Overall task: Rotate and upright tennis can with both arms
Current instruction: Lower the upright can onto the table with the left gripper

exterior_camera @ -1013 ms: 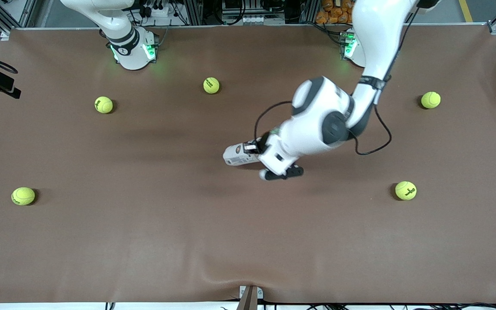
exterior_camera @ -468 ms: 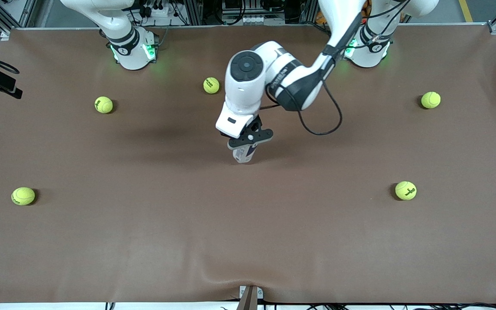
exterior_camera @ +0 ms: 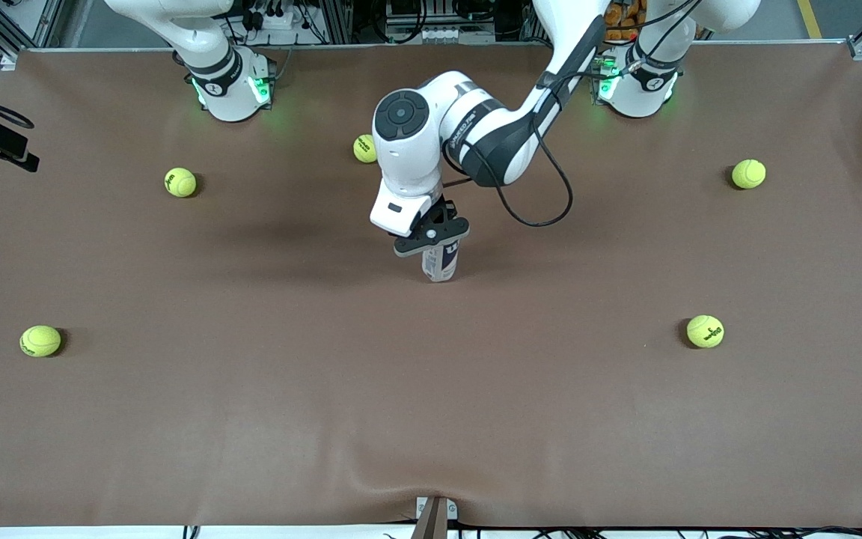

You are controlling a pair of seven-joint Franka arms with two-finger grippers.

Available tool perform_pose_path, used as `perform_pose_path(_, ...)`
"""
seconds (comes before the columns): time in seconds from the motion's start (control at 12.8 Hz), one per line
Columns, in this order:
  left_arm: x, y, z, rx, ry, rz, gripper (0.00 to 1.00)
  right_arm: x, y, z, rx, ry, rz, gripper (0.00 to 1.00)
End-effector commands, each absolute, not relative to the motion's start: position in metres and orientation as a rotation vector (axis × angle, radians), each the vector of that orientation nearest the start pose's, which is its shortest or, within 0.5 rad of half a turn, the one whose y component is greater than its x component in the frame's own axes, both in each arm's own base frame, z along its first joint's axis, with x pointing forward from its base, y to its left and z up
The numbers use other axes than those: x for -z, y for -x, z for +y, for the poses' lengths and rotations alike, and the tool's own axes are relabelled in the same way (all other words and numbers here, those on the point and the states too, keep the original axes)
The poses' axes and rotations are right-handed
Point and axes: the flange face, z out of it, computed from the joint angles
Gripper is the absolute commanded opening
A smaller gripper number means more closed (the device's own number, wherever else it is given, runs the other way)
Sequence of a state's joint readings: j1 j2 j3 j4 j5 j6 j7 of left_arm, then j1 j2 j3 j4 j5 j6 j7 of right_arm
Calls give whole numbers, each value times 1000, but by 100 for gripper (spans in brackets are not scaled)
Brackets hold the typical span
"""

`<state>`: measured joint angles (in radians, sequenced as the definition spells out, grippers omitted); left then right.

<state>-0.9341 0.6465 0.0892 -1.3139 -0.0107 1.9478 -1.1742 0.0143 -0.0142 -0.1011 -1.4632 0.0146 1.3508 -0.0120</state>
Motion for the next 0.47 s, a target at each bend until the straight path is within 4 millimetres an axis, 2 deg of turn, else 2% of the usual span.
perform_pose_path(0.0,-362,-476,-558,87,3050,-504,0,-666,-524,-43,-153,3127,126,100)
perform_pose_path(0.16,-351,-477,-559,83,3041,-500,0,-665,-525,-42,-158,3127,124,100)
perform_pose_path(0.31,-355,-476,-560,85,3048,-503,42,-665,-525,-42,-158,3127,124,100)
perform_pose_path(0.39,-356,-476,-560,86,3049,-503,55,-665,-525,-42,-156,3127,124,100)
